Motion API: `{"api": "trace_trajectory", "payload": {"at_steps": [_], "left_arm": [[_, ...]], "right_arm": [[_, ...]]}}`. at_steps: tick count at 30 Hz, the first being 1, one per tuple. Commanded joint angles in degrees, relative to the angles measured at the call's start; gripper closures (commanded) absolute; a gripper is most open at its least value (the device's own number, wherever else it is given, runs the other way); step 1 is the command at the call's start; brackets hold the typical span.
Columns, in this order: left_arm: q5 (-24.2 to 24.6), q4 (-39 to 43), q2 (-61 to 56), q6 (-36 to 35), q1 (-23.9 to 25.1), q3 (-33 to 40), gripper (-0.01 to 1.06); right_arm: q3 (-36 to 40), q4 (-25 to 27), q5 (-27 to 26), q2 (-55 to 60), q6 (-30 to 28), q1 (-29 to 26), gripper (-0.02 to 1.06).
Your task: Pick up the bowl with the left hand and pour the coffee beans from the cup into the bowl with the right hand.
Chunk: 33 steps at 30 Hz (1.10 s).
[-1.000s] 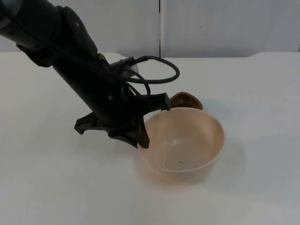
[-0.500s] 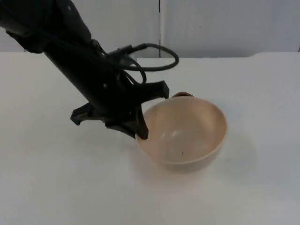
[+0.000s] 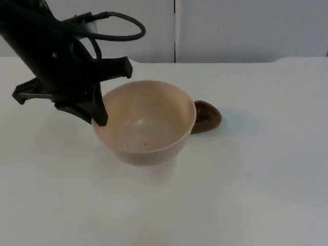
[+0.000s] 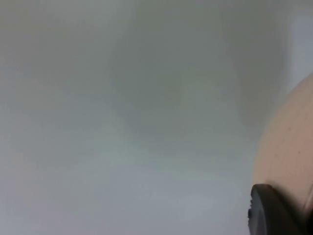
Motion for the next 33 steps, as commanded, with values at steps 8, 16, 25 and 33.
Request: {"api": "trace_trajectory", "payload": {"at_steps": [8, 16, 25, 33], "left_arm": [[0.47, 2.14, -4.38, -1.03, 0.15, 3.43, 1.00], [2.69, 2.54, -4.58, -0.65, 0.15, 3.43, 1.00], [4.06, -3.01, -4.58, -1.82, 0.18, 3.43, 1.00], [3.95, 4.18, -4.58, -14.85, 0.05, 3.52, 1.00]], "right_arm": [[0.13, -0.35, -0.20, -0.22, -0.62, -0.30, -0.01], [0.13, -0.35, -0.20, -0.22, -0.62, -0.30, -0.01], [0.13, -0.35, -0.20, -0.22, -0.62, -0.30, -0.01], [0.13, 0.01, -0.20, -0.22, -0.62, -0.30, -0.01]]}}
